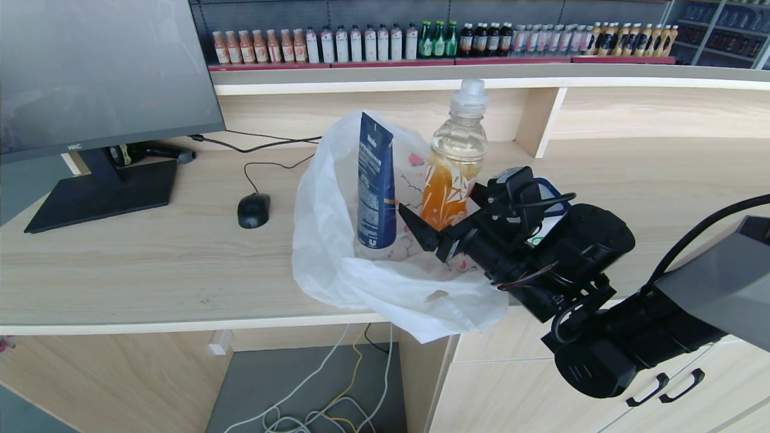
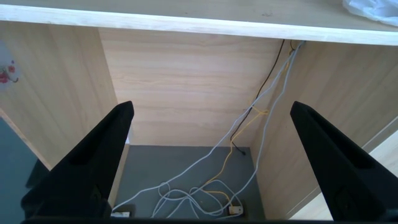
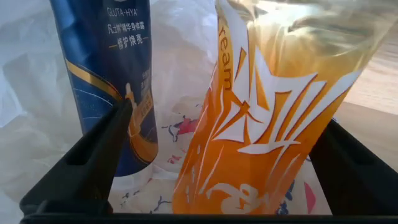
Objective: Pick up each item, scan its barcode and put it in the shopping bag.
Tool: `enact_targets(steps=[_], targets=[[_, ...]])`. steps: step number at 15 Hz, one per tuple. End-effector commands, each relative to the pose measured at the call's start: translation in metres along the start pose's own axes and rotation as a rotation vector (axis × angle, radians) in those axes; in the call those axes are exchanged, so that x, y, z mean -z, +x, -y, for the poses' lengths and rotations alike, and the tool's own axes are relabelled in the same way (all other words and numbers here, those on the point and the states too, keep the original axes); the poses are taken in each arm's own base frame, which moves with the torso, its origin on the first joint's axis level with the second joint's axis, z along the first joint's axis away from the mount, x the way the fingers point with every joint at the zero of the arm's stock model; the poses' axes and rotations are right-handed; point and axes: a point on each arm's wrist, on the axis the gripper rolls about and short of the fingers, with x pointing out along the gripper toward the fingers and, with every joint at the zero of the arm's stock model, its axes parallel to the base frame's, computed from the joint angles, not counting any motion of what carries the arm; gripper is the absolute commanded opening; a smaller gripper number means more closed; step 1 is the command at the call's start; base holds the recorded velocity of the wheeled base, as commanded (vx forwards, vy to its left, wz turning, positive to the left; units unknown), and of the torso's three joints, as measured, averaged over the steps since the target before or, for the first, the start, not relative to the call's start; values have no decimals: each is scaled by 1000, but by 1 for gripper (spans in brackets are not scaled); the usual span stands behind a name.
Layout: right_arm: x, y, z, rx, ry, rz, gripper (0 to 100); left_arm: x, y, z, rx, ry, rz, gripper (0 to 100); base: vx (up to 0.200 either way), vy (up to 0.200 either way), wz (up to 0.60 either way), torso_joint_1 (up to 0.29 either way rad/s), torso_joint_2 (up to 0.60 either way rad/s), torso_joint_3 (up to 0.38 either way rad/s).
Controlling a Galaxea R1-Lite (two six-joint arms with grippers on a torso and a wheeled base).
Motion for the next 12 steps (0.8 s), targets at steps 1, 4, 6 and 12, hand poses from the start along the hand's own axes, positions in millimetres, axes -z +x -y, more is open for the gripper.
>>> enact_targets(steps=[1, 4, 6, 12], targets=[[-4, 0, 0, 1, -2, 13, 100, 0, 0, 0, 1, 0, 0, 100, 0, 0, 0, 0, 0, 0], [-5, 0, 0, 1, 0, 14, 100, 0, 0, 0, 1, 0, 0, 100, 0, 0, 0, 0, 0, 0], [-6, -1, 1, 3, -3, 17, 100, 0, 0, 0, 1, 0, 0, 100, 0, 0, 0, 0, 0, 0], [-10, -1, 1, 3, -3, 26, 100, 0, 0, 0, -1, 0, 0, 100, 0, 0, 0, 0, 0, 0]])
